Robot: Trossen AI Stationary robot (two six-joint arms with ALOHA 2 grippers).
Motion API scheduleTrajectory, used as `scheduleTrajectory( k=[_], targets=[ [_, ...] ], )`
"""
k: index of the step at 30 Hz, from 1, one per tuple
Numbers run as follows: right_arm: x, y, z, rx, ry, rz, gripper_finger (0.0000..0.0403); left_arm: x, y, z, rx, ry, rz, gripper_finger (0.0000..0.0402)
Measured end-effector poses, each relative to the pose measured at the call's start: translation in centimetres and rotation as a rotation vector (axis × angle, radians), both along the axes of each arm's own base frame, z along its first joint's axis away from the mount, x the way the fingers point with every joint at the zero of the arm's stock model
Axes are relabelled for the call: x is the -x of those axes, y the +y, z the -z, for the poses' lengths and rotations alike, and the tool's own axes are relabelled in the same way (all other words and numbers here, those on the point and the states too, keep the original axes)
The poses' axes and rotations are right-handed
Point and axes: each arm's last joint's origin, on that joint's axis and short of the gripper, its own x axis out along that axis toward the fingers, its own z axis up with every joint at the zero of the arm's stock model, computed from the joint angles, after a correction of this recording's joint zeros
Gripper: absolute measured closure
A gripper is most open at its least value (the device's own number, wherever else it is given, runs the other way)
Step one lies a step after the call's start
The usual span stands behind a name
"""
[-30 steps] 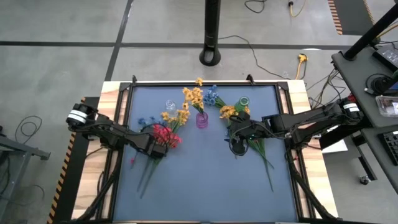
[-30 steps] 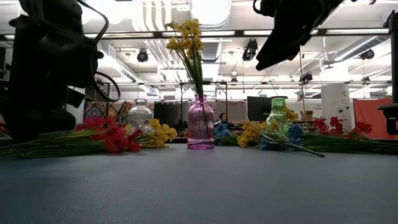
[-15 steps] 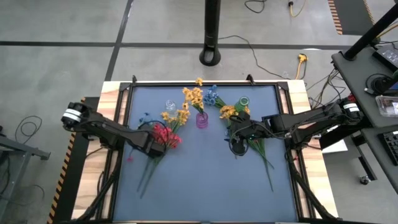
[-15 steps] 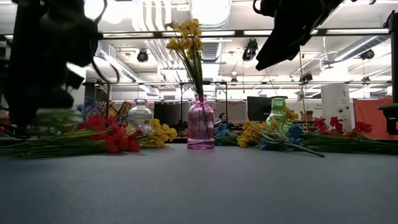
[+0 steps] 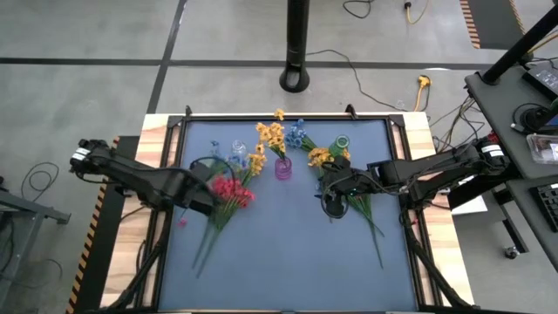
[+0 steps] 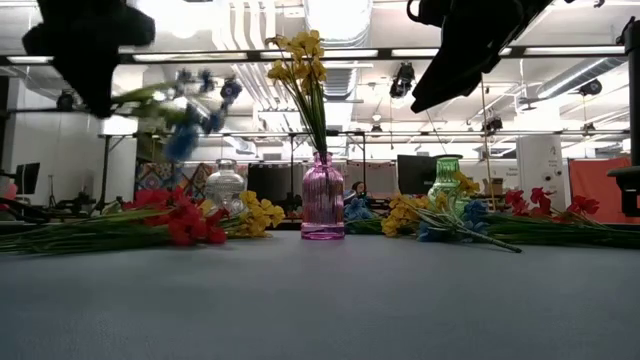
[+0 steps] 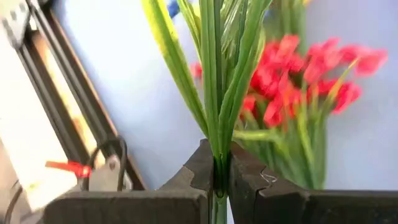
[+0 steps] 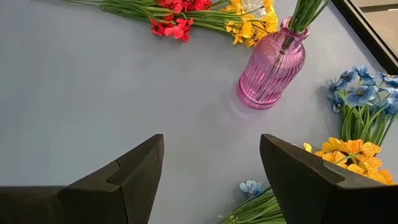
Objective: Sort flowers into vase by color
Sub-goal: Put the bottom left blue flowers into the transparent vase
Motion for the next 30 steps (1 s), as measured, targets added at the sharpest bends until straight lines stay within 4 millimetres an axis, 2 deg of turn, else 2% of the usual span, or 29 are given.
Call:
scheduleTrajectory(
  k=[3, 10, 15, 21, 27, 30],
  targets=[
    [0.0, 0.0, 0.0, 0.0, 0.0, 0.0, 0.0149, 0.7, 0.2, -1.5, -0.061, -0.094, 0.018, 0.0393],
    [-0.1, 0.0, -0.1, 0.006, -0.009, -0.007, 0.0143, 1.9, 1.3, -4.1, -0.326, -0.357, 0.046, 0.039],
    [-0.1, 0.0, -0.1, 0.007, -0.008, -0.008, 0.0145, 1.0, 1.3, -6.0, -0.5, -0.544, 0.15, 0.039],
    [-0.1, 0.0, -0.1, 0.017, -0.008, -0.016, 0.0152, -0.6, 0.6, -8.8, -0.639, -0.659, 0.358, 0.0389],
    [-0.2, 0.0, -0.2, 0.018, -0.027, -0.019, 0.0147, -0.2, 1.0, -11.1, -0.752, -0.706, 0.436, 0.0389],
    [-0.2, 0.0, -0.1, 0.027, -0.025, -0.028, 0.0144, -0.3, 1.3, -11.5, -0.766, -0.796, 0.547, 0.0389]
  ],
)
